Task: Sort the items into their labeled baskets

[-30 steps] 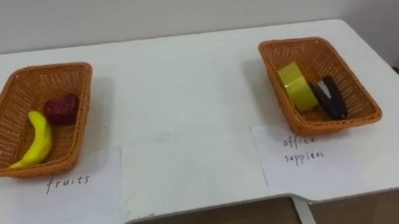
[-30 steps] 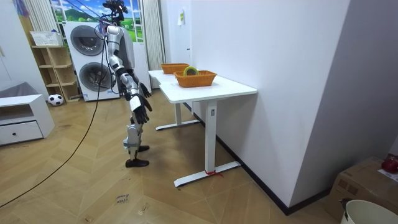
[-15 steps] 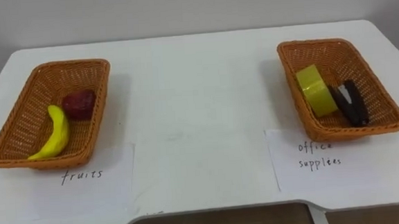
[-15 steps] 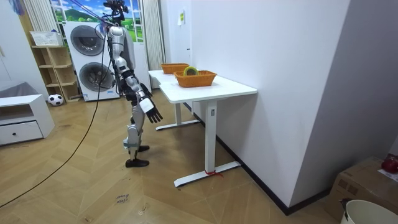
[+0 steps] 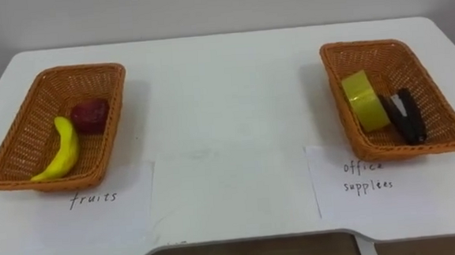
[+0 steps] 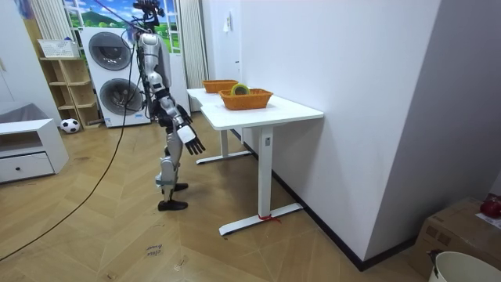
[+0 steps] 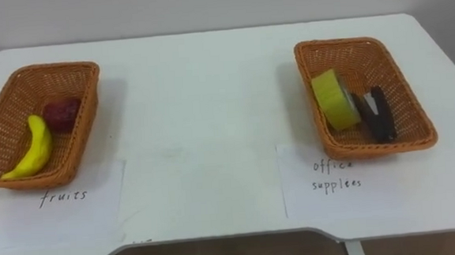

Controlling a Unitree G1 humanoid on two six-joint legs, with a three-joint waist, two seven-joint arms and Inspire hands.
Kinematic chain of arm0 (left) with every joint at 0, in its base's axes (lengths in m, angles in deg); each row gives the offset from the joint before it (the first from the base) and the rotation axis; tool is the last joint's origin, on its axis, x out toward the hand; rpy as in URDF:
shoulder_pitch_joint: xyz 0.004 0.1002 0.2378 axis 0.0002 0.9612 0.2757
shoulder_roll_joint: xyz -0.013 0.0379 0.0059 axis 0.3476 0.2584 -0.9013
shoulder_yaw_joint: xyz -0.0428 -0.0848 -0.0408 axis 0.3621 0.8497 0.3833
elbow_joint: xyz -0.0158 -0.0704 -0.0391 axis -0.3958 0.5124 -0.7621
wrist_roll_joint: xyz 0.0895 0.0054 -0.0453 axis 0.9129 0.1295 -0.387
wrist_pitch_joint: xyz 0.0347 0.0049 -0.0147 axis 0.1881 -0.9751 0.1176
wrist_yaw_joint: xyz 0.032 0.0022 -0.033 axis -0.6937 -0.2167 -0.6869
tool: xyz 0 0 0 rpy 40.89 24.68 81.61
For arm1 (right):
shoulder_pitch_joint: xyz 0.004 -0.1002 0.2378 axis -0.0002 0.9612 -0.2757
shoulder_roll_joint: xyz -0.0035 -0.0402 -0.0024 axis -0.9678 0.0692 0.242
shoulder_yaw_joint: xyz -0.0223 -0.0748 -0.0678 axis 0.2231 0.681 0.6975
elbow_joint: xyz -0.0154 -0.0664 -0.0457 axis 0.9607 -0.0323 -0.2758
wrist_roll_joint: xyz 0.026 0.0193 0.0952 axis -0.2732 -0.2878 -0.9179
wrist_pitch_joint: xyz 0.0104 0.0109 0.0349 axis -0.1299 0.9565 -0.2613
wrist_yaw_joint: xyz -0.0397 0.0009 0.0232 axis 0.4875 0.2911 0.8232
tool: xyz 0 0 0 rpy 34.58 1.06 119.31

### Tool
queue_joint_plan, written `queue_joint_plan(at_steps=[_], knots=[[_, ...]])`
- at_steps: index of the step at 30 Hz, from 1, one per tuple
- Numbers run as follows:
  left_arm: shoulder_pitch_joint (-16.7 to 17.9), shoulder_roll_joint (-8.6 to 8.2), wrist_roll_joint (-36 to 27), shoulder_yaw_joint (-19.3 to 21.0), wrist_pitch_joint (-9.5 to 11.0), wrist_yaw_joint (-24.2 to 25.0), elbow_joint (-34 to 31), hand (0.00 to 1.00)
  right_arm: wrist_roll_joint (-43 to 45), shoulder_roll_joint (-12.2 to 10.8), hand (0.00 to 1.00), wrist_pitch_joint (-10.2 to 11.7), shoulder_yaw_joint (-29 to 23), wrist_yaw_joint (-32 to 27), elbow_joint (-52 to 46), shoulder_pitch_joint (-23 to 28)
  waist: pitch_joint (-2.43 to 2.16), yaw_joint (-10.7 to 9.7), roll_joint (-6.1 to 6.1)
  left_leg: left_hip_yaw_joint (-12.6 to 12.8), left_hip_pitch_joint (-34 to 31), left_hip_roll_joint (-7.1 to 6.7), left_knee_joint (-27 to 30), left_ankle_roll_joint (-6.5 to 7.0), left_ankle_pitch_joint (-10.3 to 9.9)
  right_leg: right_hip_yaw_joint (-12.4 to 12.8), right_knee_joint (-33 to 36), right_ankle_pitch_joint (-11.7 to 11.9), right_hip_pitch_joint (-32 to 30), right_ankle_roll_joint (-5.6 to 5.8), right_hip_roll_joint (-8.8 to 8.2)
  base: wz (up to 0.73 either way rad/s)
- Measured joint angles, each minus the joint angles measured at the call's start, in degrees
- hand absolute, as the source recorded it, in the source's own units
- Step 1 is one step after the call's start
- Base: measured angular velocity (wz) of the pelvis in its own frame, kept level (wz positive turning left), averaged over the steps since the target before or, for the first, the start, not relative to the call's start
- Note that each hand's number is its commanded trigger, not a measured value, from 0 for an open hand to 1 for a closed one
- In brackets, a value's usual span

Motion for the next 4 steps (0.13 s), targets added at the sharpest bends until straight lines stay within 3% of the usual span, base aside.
queue_joint_plan(at_steps=[4], knots=[[0.2,0.15,0.3,0.2,0.0,0.0,0.0,0.0,0.0,0.0,0.0,-0.1,1.7,3.4,0.1,0.0,0.0,0.6,-0.32,-0.2,0.0,0.01,-0.1,-0.02,0.0,0.0,0.0,0.0,0.0,0.0,0.01,0.01]])
